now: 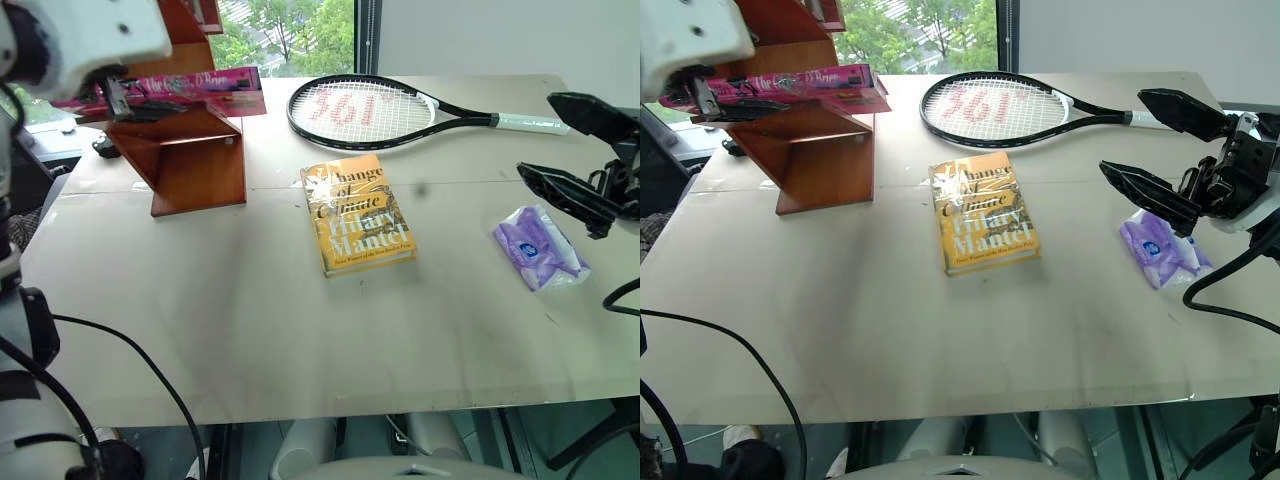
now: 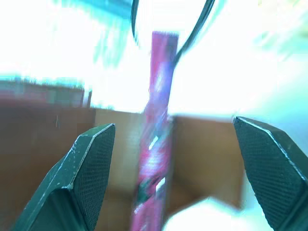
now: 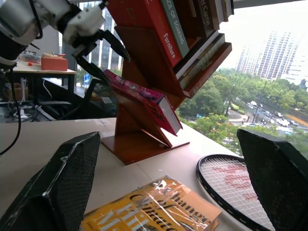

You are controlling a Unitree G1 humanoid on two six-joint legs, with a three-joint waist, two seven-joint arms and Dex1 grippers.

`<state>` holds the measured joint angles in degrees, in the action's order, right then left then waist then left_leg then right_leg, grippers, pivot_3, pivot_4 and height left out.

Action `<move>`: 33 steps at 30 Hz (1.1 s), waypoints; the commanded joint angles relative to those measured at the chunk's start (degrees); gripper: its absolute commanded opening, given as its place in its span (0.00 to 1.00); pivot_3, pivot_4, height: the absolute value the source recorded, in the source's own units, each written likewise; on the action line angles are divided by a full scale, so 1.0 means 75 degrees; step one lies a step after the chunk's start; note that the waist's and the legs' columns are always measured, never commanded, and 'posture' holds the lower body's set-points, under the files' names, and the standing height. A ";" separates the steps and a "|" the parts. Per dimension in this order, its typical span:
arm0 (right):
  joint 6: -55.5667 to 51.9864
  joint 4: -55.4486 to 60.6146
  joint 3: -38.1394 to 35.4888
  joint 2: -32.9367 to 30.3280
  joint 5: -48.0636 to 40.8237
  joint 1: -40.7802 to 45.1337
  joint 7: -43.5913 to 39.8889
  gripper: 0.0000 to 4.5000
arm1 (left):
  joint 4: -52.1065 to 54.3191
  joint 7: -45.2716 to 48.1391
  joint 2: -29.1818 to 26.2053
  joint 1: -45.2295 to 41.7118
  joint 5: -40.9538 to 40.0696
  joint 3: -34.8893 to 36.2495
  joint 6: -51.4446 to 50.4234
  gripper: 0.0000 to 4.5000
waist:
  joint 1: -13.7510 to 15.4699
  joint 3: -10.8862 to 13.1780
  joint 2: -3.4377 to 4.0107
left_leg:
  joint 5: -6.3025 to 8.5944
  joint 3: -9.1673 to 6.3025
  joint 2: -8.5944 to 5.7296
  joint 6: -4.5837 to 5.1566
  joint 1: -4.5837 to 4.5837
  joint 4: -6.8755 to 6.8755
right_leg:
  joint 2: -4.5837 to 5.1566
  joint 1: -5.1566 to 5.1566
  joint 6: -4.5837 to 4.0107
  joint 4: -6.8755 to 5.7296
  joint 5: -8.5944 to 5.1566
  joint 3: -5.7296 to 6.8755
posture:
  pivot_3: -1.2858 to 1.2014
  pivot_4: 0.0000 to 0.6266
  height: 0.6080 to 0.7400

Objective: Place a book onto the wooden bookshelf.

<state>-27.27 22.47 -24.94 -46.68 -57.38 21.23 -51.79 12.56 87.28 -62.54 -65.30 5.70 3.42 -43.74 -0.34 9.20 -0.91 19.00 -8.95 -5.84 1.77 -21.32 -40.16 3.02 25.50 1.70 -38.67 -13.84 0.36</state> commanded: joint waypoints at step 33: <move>0.0665 0.1588 -0.1812 0.0264 0.2522 -0.5946 0.0108 1.00 | 0.2383 -0.4151 0.3946 0.9737 -0.4194 0.2670 0.1477 0.95 | 0.0351 -0.0018 0.0031 | 0.0007 0.0047 0.0020 0.0009 0.0234 0.0108 | -0.0013 -0.0205 0.0005 0.0095 0.0014 -0.0044 | 0.52 0.24 1.00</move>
<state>-24.21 33.53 -36.25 -44.87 -39.21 -23.28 -50.59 30.16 55.54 -32.23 7.44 -24.43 22.36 -35.04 2.29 9.07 -0.68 19.05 -8.57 -5.67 1.84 -19.49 -39.32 2.90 23.91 1.74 -37.92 -13.74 0.02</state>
